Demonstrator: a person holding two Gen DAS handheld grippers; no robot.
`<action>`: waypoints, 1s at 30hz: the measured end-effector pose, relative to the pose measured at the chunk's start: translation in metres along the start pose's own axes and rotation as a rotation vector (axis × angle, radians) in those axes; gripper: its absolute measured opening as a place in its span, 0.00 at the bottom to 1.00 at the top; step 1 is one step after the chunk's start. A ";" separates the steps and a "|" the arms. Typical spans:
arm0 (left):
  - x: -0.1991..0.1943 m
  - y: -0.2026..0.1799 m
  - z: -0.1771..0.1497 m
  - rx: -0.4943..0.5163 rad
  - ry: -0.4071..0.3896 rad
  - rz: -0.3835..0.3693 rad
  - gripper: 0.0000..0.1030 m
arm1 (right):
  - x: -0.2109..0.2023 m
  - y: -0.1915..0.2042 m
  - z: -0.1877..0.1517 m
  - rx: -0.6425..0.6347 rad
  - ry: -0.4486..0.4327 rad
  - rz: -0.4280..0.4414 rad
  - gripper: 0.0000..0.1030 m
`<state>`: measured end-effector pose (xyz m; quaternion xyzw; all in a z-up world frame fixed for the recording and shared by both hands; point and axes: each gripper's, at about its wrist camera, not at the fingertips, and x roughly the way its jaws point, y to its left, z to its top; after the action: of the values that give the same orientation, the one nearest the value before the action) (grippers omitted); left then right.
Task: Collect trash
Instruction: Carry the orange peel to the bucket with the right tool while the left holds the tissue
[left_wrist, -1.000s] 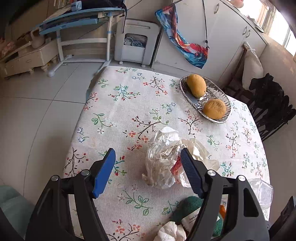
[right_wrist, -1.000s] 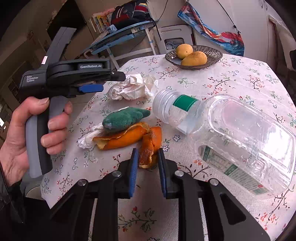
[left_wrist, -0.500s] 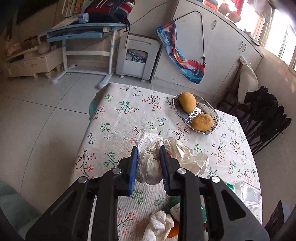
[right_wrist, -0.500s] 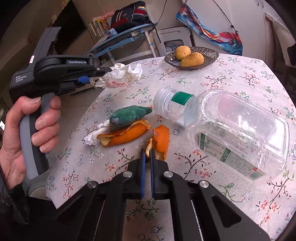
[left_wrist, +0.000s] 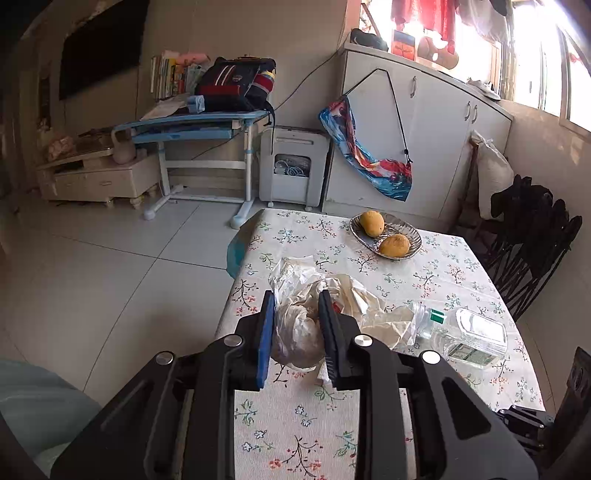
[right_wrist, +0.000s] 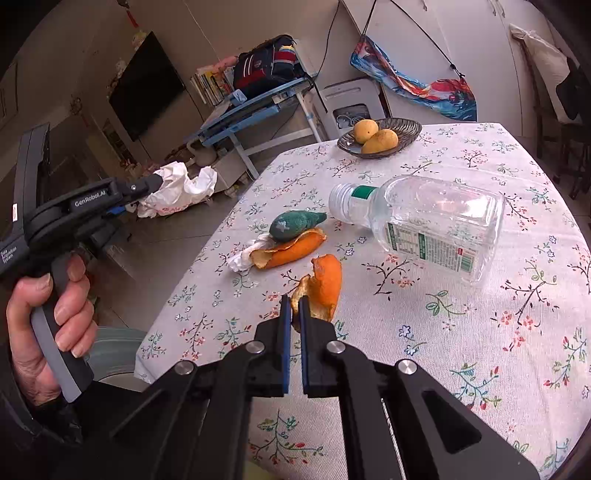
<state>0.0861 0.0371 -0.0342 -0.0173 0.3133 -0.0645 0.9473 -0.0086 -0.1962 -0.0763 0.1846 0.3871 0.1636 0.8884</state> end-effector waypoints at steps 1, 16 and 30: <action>-0.009 -0.002 -0.005 0.014 -0.013 0.012 0.22 | -0.004 0.001 -0.001 0.001 -0.010 0.005 0.05; -0.078 -0.029 -0.050 0.121 -0.085 0.038 0.23 | -0.032 0.013 -0.022 -0.003 -0.054 0.031 0.05; -0.103 -0.031 -0.074 0.144 -0.110 0.059 0.23 | -0.059 0.017 -0.038 -0.014 -0.096 0.039 0.05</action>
<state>-0.0437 0.0203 -0.0301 0.0568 0.2558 -0.0578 0.9633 -0.0778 -0.1993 -0.0562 0.1937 0.3394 0.1746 0.9038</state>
